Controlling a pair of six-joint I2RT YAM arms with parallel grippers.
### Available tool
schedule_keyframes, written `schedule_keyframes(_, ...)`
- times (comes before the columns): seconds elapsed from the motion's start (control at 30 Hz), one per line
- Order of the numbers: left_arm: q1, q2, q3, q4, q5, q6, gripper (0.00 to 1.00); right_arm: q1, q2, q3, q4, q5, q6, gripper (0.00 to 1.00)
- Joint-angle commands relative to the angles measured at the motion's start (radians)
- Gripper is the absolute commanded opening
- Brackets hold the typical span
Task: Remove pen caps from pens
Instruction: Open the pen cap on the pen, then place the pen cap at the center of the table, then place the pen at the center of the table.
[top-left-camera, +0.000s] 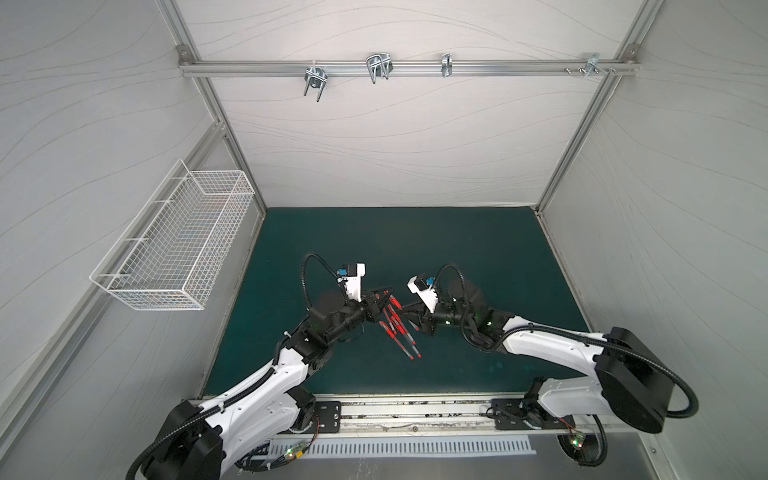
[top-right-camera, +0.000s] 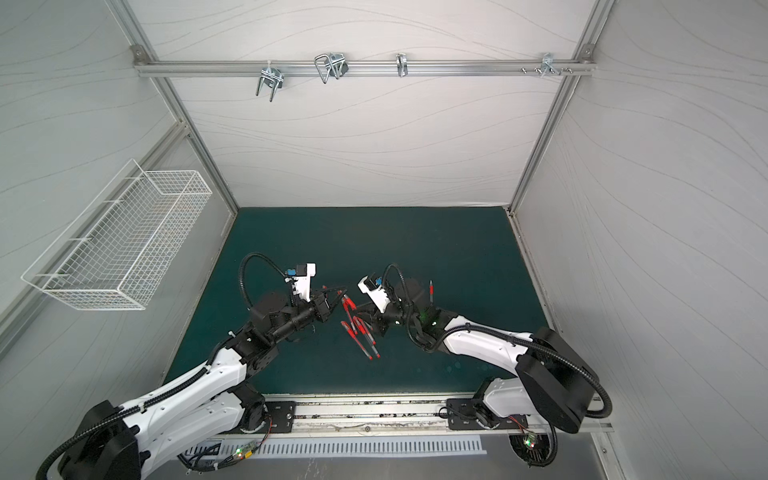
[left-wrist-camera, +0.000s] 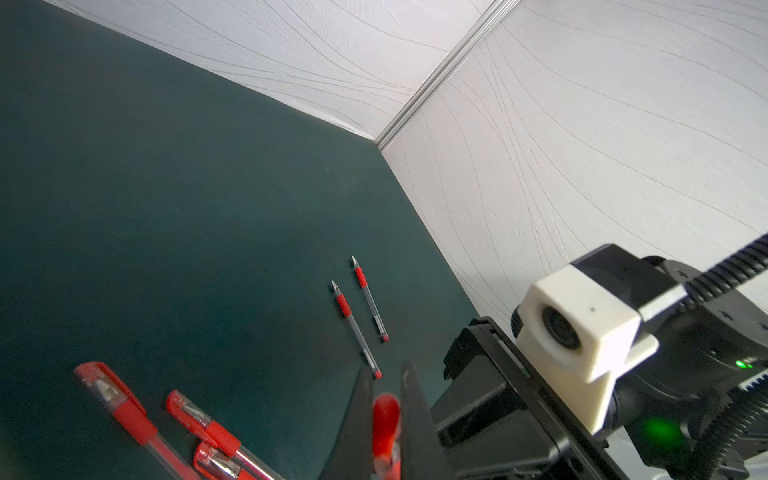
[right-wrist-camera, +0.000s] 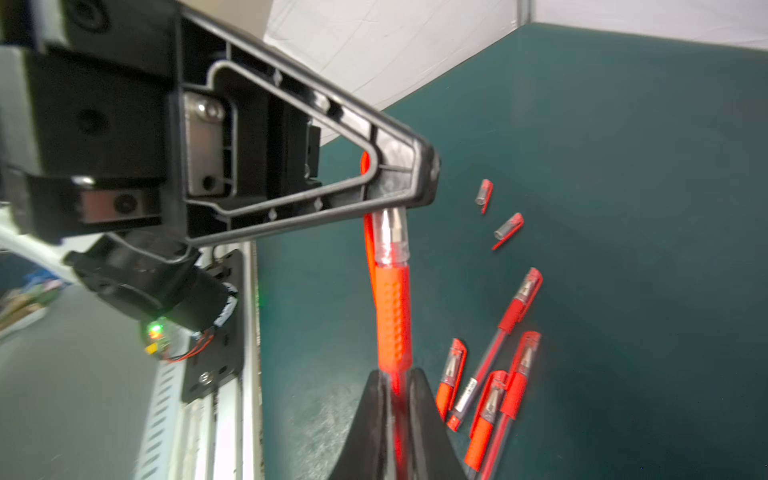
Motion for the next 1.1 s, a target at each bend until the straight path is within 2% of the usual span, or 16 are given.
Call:
schedule_keyframes(0.0,0.052,-0.041,0.012,0.091,-0.224,0.036,0.00,-0.015,0.011,-0.039,-0.167,-0.095,0.033,0.00)
schedule_keyframes(0.07,0.056,-0.050,0.015,0.071,-0.239,0.029,0.00,0.042,-0.023,-0.031,-0.226,0.047,-0.020,0.00)
schedule_keyframes(0.23,0.058,-0.053,0.020,0.031,-0.282,0.013,0.00,0.311,-0.028,0.004,-0.310,0.622,-0.152,0.00)
schedule_keyframes(0.33,0.061,-0.062,0.019,0.012,-0.311,0.006,0.00,0.399,0.025,0.040,-0.325,0.835,-0.181,0.00)
schedule_keyframes(0.4,0.063,-0.073,0.014,0.009,-0.329,0.001,0.00,0.434,0.069,0.070,-0.338,0.914,-0.188,0.00)
schedule_keyframes(0.57,0.066,-0.084,0.012,-0.027,-0.342,0.000,0.00,0.449,0.057,0.072,-0.312,0.862,-0.174,0.00)
schedule_keyframes(0.77,0.066,-0.076,0.014,-0.037,-0.357,0.019,0.00,0.396,-0.014,0.033,-0.305,0.750,-0.151,0.00)
schedule_keyframes(0.9,0.066,-0.075,0.017,-0.066,-0.395,0.033,0.00,0.303,-0.081,-0.012,-0.274,0.617,-0.095,0.00)
schedule_keyframes(1.07,0.066,-0.013,0.066,-0.161,-0.469,0.048,0.00,0.131,-0.138,-0.060,-0.253,0.473,0.007,0.00)
